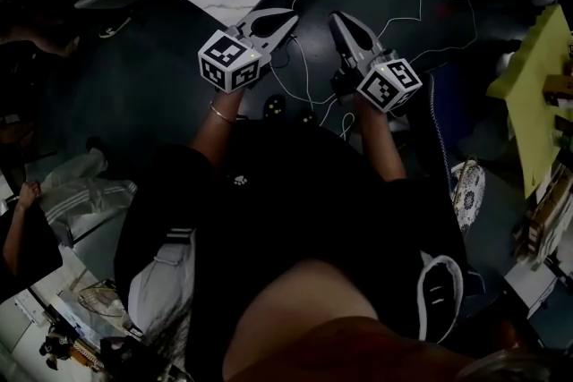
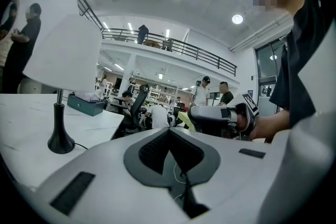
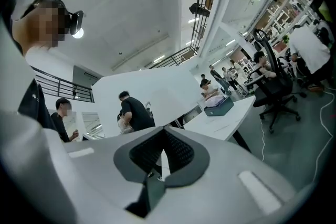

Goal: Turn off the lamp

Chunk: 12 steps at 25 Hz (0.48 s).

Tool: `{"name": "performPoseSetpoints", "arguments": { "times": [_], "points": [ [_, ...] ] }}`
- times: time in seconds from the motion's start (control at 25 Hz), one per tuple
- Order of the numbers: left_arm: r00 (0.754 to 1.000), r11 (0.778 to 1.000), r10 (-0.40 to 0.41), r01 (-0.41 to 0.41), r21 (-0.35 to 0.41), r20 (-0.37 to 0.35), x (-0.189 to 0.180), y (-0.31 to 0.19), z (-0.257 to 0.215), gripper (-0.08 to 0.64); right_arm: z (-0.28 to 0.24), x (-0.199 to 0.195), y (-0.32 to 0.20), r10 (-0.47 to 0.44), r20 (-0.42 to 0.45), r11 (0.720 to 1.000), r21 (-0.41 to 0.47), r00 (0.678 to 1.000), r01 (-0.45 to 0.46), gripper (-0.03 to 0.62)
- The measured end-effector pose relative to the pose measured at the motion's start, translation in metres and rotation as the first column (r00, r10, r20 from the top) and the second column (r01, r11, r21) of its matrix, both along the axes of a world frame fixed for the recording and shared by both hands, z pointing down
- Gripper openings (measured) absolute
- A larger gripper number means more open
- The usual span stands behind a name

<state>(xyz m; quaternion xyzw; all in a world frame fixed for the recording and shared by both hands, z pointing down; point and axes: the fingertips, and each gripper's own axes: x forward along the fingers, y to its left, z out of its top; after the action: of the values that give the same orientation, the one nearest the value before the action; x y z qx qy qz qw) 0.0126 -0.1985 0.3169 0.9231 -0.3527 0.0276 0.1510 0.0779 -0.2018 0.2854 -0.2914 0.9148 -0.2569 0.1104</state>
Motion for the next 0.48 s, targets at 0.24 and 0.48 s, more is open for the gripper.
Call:
{"name": "performPoseSetpoints", "arguments": {
  "times": [0.24, 0.48],
  "points": [
    [1.000, 1.000, 0.020, -0.020, 0.002, -0.019, 0.0049, 0.0009, -0.0025, 0.006, -0.0034, 0.0009, 0.0001, 0.007, 0.004, 1.000, -0.004, 1.000, -0.007, -0.002],
    [0.999, 0.999, 0.040, -0.040, 0.009, -0.029, 0.0099, -0.0006, -0.0035, 0.006, -0.0099, 0.0032, 0.0005, 0.015, 0.002, 1.000, 0.008, 1.000, -0.015, -0.002]
  ]
}}
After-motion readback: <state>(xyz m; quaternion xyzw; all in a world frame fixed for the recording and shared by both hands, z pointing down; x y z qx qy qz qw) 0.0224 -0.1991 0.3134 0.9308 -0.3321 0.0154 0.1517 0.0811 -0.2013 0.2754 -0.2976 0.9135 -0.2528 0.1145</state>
